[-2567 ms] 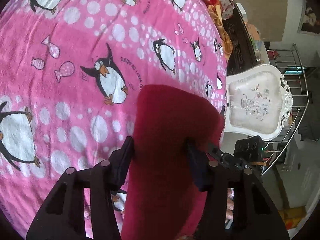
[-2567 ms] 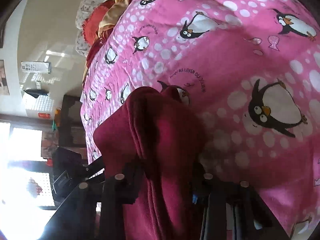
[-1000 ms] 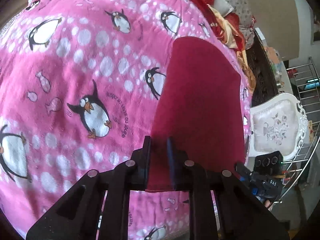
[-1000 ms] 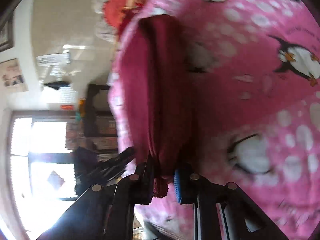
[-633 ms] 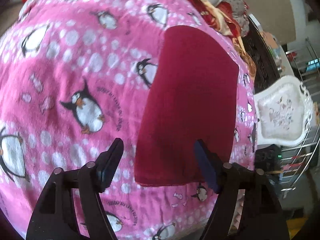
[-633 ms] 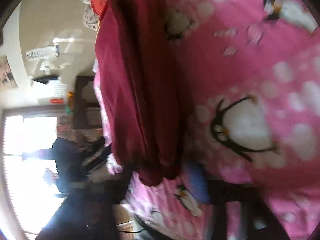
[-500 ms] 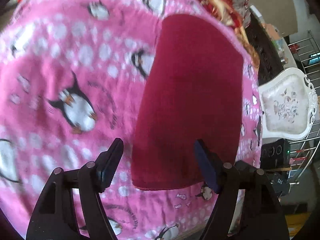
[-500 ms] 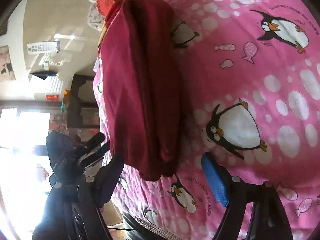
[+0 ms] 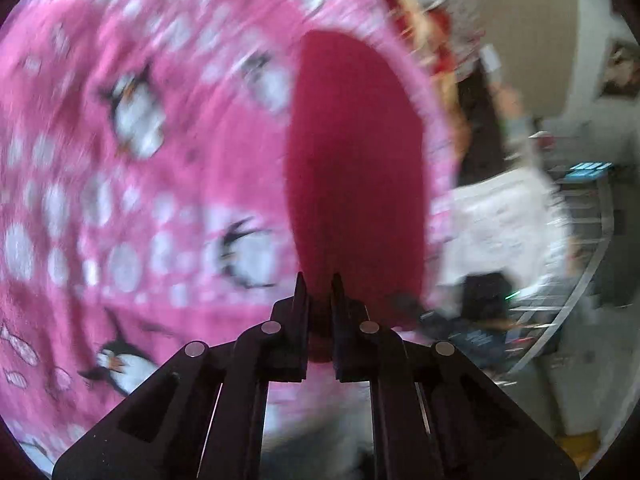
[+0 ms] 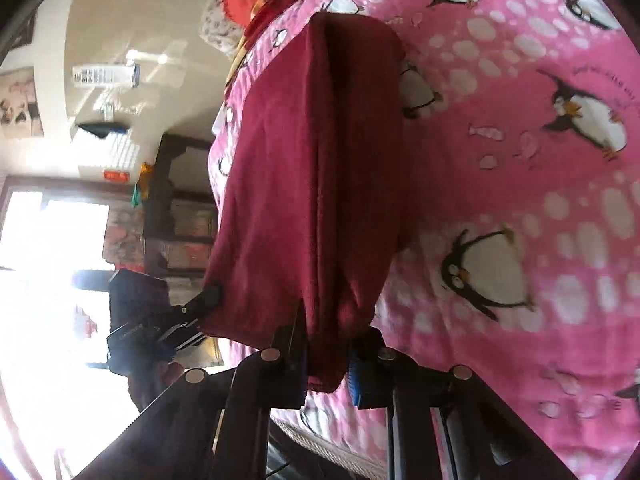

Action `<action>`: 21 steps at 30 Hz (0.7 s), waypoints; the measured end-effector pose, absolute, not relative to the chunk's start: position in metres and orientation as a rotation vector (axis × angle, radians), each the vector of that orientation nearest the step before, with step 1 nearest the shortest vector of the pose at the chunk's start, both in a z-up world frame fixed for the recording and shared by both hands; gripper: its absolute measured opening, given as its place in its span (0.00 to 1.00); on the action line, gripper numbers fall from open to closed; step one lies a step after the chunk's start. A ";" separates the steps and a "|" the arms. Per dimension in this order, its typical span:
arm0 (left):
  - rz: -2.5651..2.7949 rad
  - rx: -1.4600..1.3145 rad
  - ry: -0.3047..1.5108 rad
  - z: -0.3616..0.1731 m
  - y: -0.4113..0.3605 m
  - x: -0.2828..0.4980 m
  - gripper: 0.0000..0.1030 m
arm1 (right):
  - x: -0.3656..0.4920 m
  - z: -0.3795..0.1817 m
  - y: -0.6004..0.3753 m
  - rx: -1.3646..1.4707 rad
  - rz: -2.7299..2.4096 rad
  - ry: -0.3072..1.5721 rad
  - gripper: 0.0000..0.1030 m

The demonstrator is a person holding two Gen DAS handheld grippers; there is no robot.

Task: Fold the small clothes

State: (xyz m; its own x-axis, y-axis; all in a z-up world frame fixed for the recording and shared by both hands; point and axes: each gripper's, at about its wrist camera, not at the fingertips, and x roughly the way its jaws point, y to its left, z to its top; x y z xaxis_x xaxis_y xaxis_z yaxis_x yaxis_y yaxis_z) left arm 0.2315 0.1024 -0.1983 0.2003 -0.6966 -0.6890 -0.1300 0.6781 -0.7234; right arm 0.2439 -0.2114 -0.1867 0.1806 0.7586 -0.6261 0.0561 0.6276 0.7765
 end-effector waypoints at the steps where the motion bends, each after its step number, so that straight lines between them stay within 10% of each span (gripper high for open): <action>1: -0.422 -0.719 1.355 -0.209 0.097 0.230 0.07 | 0.245 -0.194 -0.210 0.753 0.558 1.341 0.14; 6: -0.394 -0.575 1.307 -0.187 0.098 0.217 0.17 | 0.244 -0.229 -0.211 0.772 0.547 1.436 0.40; 8: -0.373 -0.482 1.249 -0.165 0.101 0.215 0.34 | 0.238 -0.208 -0.218 0.747 0.550 1.356 0.63; 10: -0.324 -0.417 1.174 -0.144 0.102 0.222 0.70 | 0.236 -0.182 -0.222 0.697 0.548 1.279 0.66; 21: -0.317 -0.504 1.204 -0.149 0.099 0.374 0.72 | 0.358 -0.150 -0.207 0.543 0.476 1.217 0.63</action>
State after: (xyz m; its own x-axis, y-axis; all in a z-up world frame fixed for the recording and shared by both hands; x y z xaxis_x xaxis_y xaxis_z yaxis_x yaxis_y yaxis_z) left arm 0.3735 0.0994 -0.1486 0.3349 -0.4902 -0.8047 -0.0301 0.8480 -0.5292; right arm 0.3577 -0.2069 -0.1496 0.2794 0.6111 -0.7406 -0.0535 0.7800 0.6235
